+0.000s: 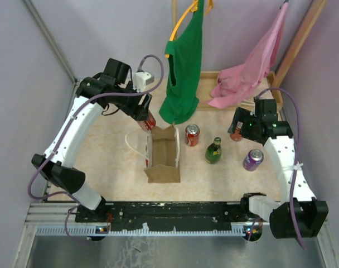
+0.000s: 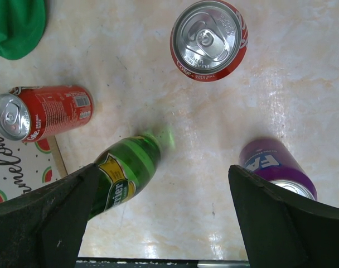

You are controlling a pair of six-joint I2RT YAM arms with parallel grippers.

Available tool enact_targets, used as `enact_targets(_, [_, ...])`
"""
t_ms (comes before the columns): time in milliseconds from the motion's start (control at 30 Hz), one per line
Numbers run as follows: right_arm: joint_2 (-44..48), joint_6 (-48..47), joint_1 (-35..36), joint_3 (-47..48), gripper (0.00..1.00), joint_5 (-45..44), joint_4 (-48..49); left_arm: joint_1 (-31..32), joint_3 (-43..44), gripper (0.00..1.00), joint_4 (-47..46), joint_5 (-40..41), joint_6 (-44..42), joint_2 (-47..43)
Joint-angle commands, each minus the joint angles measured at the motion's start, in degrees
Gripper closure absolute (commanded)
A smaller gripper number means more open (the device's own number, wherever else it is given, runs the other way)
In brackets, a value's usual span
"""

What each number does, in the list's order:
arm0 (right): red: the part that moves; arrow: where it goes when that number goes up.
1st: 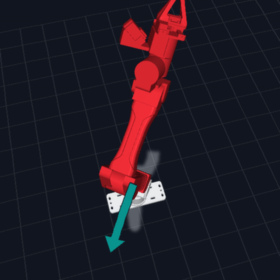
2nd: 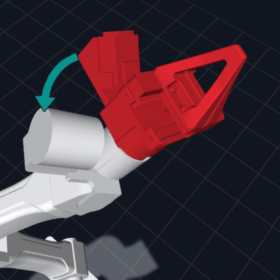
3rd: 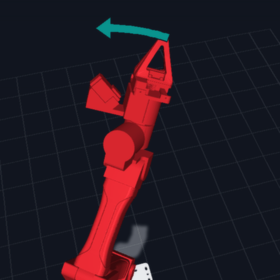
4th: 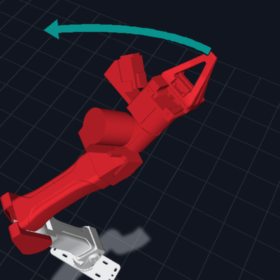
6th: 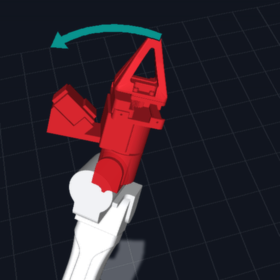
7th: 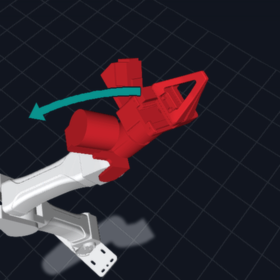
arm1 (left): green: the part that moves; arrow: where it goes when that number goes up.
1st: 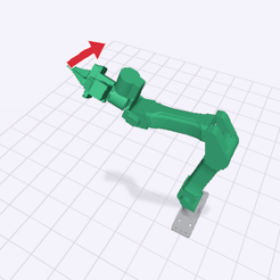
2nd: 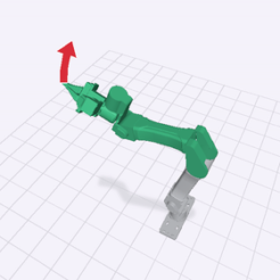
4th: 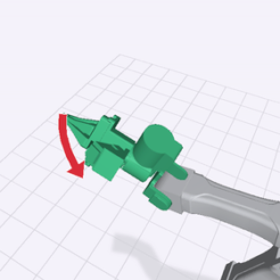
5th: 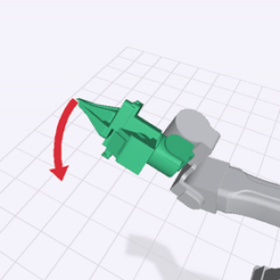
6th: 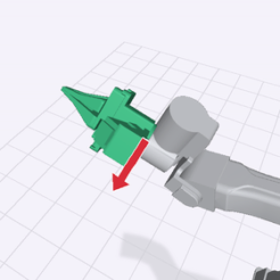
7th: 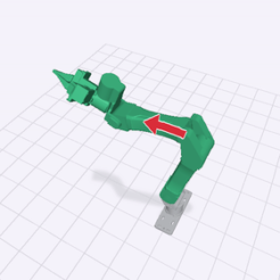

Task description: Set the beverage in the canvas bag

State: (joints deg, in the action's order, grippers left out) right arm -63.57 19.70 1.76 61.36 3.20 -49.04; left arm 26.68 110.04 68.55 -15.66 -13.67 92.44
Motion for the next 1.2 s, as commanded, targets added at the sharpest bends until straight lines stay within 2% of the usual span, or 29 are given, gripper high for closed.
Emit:
enact_targets(0, [1.9, -0.1, 0.3, 0.1, 0.01, 1.0, 0.7, 0.4, -1.1, 1.0, -5.0, -4.5, 2.1, -3.3])
enact_targets(100, [1.9, -0.3, 0.3, 0.4, 0.01, 1.1, 0.5, 1.7, -0.6, 1.0, -4.4, -7.2, 2.2, -3.2])
enact_targets(467, [1.7, -0.8, 0.3, 0.7, 0.01, 1.1, 0.2, 10.2, -1.0, 1.0, -3.0, -6.3, 0.6, -3.7])
enact_targets(1167, [1.9, -1.2, 0.3, 0.4, 0.01, 1.3, 0.1, 15.9, -22.7, 1.0, -19.6, 2.5, 1.6, -3.8])
